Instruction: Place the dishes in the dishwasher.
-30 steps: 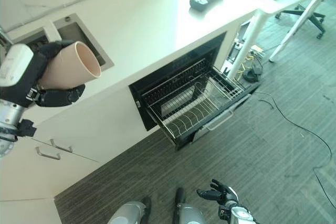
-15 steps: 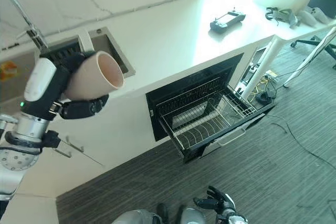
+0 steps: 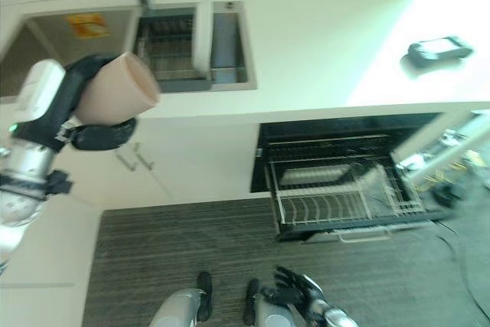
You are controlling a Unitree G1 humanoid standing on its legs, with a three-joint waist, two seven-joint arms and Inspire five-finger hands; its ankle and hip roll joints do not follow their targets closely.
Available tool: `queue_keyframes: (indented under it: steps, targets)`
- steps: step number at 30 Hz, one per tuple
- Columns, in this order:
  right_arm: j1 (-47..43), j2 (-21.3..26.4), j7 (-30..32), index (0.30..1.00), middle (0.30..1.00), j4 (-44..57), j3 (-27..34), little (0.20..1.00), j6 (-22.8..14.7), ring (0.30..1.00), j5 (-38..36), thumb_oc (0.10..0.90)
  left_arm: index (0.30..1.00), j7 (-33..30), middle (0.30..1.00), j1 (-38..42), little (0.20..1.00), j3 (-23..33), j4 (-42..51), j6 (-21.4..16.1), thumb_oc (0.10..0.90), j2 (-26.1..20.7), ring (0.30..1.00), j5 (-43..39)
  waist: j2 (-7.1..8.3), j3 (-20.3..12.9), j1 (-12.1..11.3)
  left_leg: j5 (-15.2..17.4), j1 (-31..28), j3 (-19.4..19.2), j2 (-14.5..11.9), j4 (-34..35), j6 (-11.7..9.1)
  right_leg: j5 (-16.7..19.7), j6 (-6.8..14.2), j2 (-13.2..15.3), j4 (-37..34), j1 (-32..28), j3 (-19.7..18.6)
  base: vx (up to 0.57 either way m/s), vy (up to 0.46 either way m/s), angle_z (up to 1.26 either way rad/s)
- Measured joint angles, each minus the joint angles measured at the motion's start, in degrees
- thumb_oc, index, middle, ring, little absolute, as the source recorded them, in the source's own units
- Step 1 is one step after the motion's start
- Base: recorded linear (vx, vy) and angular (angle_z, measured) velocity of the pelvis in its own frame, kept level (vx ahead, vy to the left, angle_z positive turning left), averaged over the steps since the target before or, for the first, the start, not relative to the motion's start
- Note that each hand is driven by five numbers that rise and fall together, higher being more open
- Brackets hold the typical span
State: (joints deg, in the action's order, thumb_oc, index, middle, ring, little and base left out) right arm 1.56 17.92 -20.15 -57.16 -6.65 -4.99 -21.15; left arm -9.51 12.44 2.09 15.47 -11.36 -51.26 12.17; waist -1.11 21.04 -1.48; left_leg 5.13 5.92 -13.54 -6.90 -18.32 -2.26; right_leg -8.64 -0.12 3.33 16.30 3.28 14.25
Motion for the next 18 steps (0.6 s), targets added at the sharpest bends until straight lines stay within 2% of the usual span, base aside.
queue_keyframes:
  steps: [1, 2, 3, 4, 5, 6, 7, 8, 9, 10, 11, 12, 13, 14, 15, 16, 18]
  targets:
    - [-1.55, 0.4, 0.37, 0.9, 0.9, -0.65, -1.1, 0.9, 0.08, 0.9, 0.21, 0.8, 0.3, 0.29, 0.3, 1.12, 0.3, -0.18, 0.26, -1.5, 0.4, 0.43, 0.3, 0.27, -0.05, -0.08, 0.03, 0.85, -0.21, -0.05, 2.2, -0.47, -0.76, 0.79, -0.71, 0.18, -0.93, 0.16, -0.05, -0.02, 0.01, -0.36]
    - [-4.05, 0.69, 0.96, 0.9, 0.9, -2.55, -2.26, 0.9, 0.03, 0.9, 0.43, 0.8, 0.3, 0.63, 0.3, 1.43, 0.3, -0.2, 0.29, -3.27, 0.4, 1.47, 0.3, 1.81, -0.71, -0.52, -0.03, 2.66, -1.63, -0.23, 8.28, 0.5, 1.33, 2.48, -0.82, 0.13, -3.05, -0.09, -1.69, -0.01, 0.073, -0.42]
    - [-5.1, -0.1, 1.08, 0.9, 0.9, -2.78, -2.8, 0.9, -0.31, 0.9, 0.45, 0.8, 0.3, 1.09, 0.3, 1.19, 0.3, 0.11, -0.04, -4.0, 0.4, 1.49, 0.3, 2.34, -1.37, -0.91, 0.12, 3.07, -2.17, 0.13, 10.21, 1.68, 2.4, 3.21, -1.2, -0.71, -3.37, -0.3, -2.15, -0.01, 0.111, -0.72]
    - [-5.79, 0.11, 1.52, 0.9, 0.9, -2.81, -3.97, 0.9, -0.66, 0.9, 0.46, 0.8, 0.3, 1.05, 0.3, -0.26, 0.3, 1.37, -0.28, -5.42, 0.4, 1.53, 0.3, 2.7, -2.14, -1.41, 0.01, 3.66, -1.64, 2.36, 11.7, 1.72, 3.61, 3.84, -1.97, -2.42, -4.19, -0.36, -2.85, 0.04, 0.077, -0.62]
    - [-6.08, -0.15, 1.46, 0.9, 0.9, -2.82, -4.84, 0.9, -0.65, 0.9, 0.71, 0.8, 0.3, 1.07, 0.3, -1.77, 0.3, 2.29, -0.31, -6.3, 0.4, 1.45, 0.3, 2.83, -2.79, -1.7, -0.09, 4.05, -1.19, 4.71, 12.3, 1.85, 4.86, 4.02, -2.24, -3.62, -4.69, -0.37, -3.25, 0.02, 0.048, -0.61]
    - [-5.96, -0.8, 1.45, 0.9, 0.9, -2.66, -4.97, 0.9, -0.67, 0.9, 0.69, 0.8, 0.3, 1.05, 0.3, -3.25, 0.3, 2.49, -0.58, -7.12, 0.4, 1.41, 0.3, 4.14, -3.83, -2.34, -0.04, 4.17, -0.78, 7.0, 11.83, 2.14, 6.42, 3.9, -2.38, -5.6, -4.88, -0.53, -3.47, 0.0, 0.019, -0.39]
    - [-5.82, -1.16, 1.43, 0.9, 0.9, -2.66, -4.97, 0.9, -0.6, 0.9, 0.72, 0.8, 0.3, 1.02, 0.3, -4.26, 0.3, 2.54, -0.93, -7.88, 0.4, 1.24, 0.3, 4.79, -4.22, -2.59, -0.09, 3.29, -0.82, 7.74, 11.19, 2.13, 7.85, 3.67, -2.71, -6.77, -4.77, -0.62, -3.47, -0.02, -0.003, -0.21]
    - [-5.73, -1.52, 1.4, 0.9, 0.9, -2.67, -4.95, 0.9, -0.64, 0.9, 0.81, 0.8, 0.3, 1.01, 0.3, -5.15, 0.3, 2.5, -1.35, -8.57, 0.4, 1.08, 0.3, 5.59, -4.11, -2.55, -0.4, 2.32, -0.89, 7.73, 10.85, 1.79, 10.15, 2.79, -1.28, -6.95, -3.51, -0.15, -3.22, -0.05, -0.059, -0.06]
    - [-5.48, -1.55, 1.29, 0.9, 0.9, -2.71, -4.86, 0.9, -0.71, 0.9, 1.05, 0.8, 0.3, 0.99, 0.3, -5.66, 0.3, 2.49, -2.15, -8.65, 0.4, 1.15, 0.3, 6.68, -4.26, -2.5, -0.65, 1.84, -1.14, 7.24, 10.32, 2.09, 11.12, -0.87, 1.21, -4.73, 3.41, 1.83, -0.14, -0.04, -0.128, -0.05]
    - [-5.39, -0.92, 1.45, 0.9, 0.9, -1.96, -4.87, 0.9, -1.36, 0.9, 2.34, 0.8, 0.3, 0.86, 0.3, -5.99, 0.3, 2.55, -3.29, -8.58, 0.4, 1.11, 0.3, 6.68, -4.38, -2.52, -0.78, 2.11, -1.21, 7.01, 10.54, 1.45, 11.57, -3.19, 1.27, -0.94, 13.16, 4.53, 0.61, -0.01, -0.183, -0.06]
    - [-6.04, 0.29, 1.32, 0.9, 0.9, -1.58, -5.04, 0.9, -1.47, 0.9, 2.99, 0.8, 0.3, 0.81, 0.3, -5.97, 0.3, 2.5, -4.42, -8.4, 0.4, 1.16, 0.3, 6.68, -4.35, -2.51, -0.86, 2.51, -1.21, 6.71, 10.86, 1.08, 11.46, -4.24, 2.74, 3.66, 20.2, 6.01, 0.31, 0.02, -0.21, -0.16]
    - [-6.17, 0.65, 1.29, 0.9, 0.9, -1.58, -5.0, 0.9, -1.47, 0.9, 3.0, 0.8, 0.3, 0.82, 0.3, -5.95, 0.3, 2.48, -4.63, -7.94, 0.4, 1.07, 0.3, 6.7, -4.34, -2.51, -1.33, 2.5, -1.19, 6.45, 10.92, 1.14, 11.13, -4.33, 2.96, 6.18, 20.52, 6.12, 0.42, 0.03, -0.164, -0.16]
    - [-6.56, 0.53, 1.34, 0.9, 0.9, -1.65, -4.92, 0.9, -1.46, 0.9, 3.0, 0.8, 0.3, 0.82, 0.3, -5.9, 0.3, 2.47, -4.59, -7.42, 0.4, 1.06, 0.3, 6.74, -4.34, -2.51, -1.73, 2.37, -1.21, 6.72, 10.65, 1.36, 10.9, -4.31, 3.14, 8.01, 16.02, 4.61, 0.04, 0.03, -0.284, 0.07]
    - [-6.66, -0.47, 1.08, 0.9, 0.9, -2.04, -5.07, 0.9, -1.32, 0.9, 3.11, 0.8, 0.3, 0.84, 0.3, -4.94, 0.3, 2.17, -4.64, -6.32, 0.4, 0.69, 0.3, 7.03, -4.3, -2.5, -1.64, 2.15, -1.33, 8.34, 10.12, 1.6, 10.37, -3.36, 4.77, 8.74, 4.99, 1.22, -2.78, 0.03, -0.323, 0.21]
    - [-6.66, -1.12, 0.36, 0.9, 0.9, -3.24, -5.28, 0.9, -1.25, 0.9, 3.25, 0.8, 0.3, 0.84, 0.3, -3.87, 0.3, 1.89, -4.69, -5.21, 0.4, -0.22, 0.3, 7.22, -3.98, -2.52, -1.83, 2.28, -1.39, 8.31, 10.25, 1.62, 9.92, -2.37, 6.45, 9.26, 2.33, 1.02, -5.08, 0.04, -0.431, 0.29]
    - [-7.61, -1.3, 0.14, 0.9, 0.9, -4.18, -5.55, 0.9, -1.06, 0.9, 4.45, 0.8, 0.3, 0.84, 0.3, -2.88, 0.3, 1.72, -4.97, -3.88, 0.4, -2.05, 0.3, 7.12, -3.81, -2.51, -1.94, 2.53, -1.49, 8.59, 10.45, 1.37, 9.46, -0.9, 8.13, 10.29, 1.06, 1.37, -7.86, 0.02, -0.511, 0.16]
    - [-8.08, -1.37, -0.17, 0.9, 0.9, -4.27, -5.55, 0.9, -0.83, 0.9, 5.16, 0.8, 0.3, 0.83, 0.3, -1.86, 0.3, 1.68, -5.8, -3.47, 0.4, -3.69, 0.3, 6.75, -3.53, -2.56, -1.9, 2.35, -2.06, 9.65, 10.67, 1.31, 8.91, -0.28, 9.16, 10.43, 1.76, 1.3, -9.12, 0.0, -0.489, 0.24]
